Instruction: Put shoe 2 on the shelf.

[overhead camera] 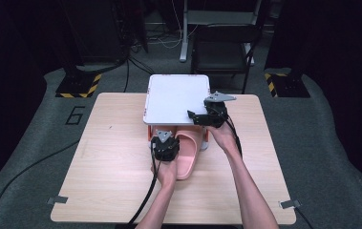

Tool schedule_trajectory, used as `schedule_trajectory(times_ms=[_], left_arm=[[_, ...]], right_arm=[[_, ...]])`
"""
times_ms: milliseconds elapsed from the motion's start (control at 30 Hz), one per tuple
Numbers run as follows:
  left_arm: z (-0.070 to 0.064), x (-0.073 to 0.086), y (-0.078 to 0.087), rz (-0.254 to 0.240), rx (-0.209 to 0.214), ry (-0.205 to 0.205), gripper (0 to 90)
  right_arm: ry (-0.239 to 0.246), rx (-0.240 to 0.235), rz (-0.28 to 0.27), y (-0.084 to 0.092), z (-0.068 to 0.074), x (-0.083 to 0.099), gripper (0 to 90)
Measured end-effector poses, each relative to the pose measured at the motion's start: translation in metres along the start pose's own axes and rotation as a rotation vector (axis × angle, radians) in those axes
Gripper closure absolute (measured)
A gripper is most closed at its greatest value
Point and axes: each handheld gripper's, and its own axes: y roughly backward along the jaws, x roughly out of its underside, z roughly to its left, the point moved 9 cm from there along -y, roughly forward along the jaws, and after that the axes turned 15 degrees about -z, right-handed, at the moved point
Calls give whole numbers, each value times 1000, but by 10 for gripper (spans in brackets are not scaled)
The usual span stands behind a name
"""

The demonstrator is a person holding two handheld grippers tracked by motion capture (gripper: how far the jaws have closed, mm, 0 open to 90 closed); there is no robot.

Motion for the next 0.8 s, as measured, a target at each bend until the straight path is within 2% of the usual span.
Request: schedule_trajectory(times_ms=[100,133,267,433,467,533,600,667,733,800], left_arm=[[0,7,-9,36,5,7,812],[1,9,-11,36,2,0,811],[3,10,-16,29,10,21,813],[5,10,-19,25,31,27,799],[4,9,-18,24,48,37,764],[5,7,-13,11,67,22,616],[8,5,-7,-19,91,20,507],[10,5,2,-27,141,39,423],[14,4,15,-31,229,11,335],[20,3,27,-42,276,-33,255]], right_arm=[[0,0,0,0,0,0,166],[0,0,0,0,0,0,165],[-1,1,0,0,0,0,165],[0,6,-1,0,1,0,164],[1,5,-1,0,1,0,164],[2,5,5,1,0,1,164],[6,5,6,1,0,1,164],[7,5,6,2,0,1,164],[6,7,5,2,0,1,164],[4,8,0,2,0,1,164]])
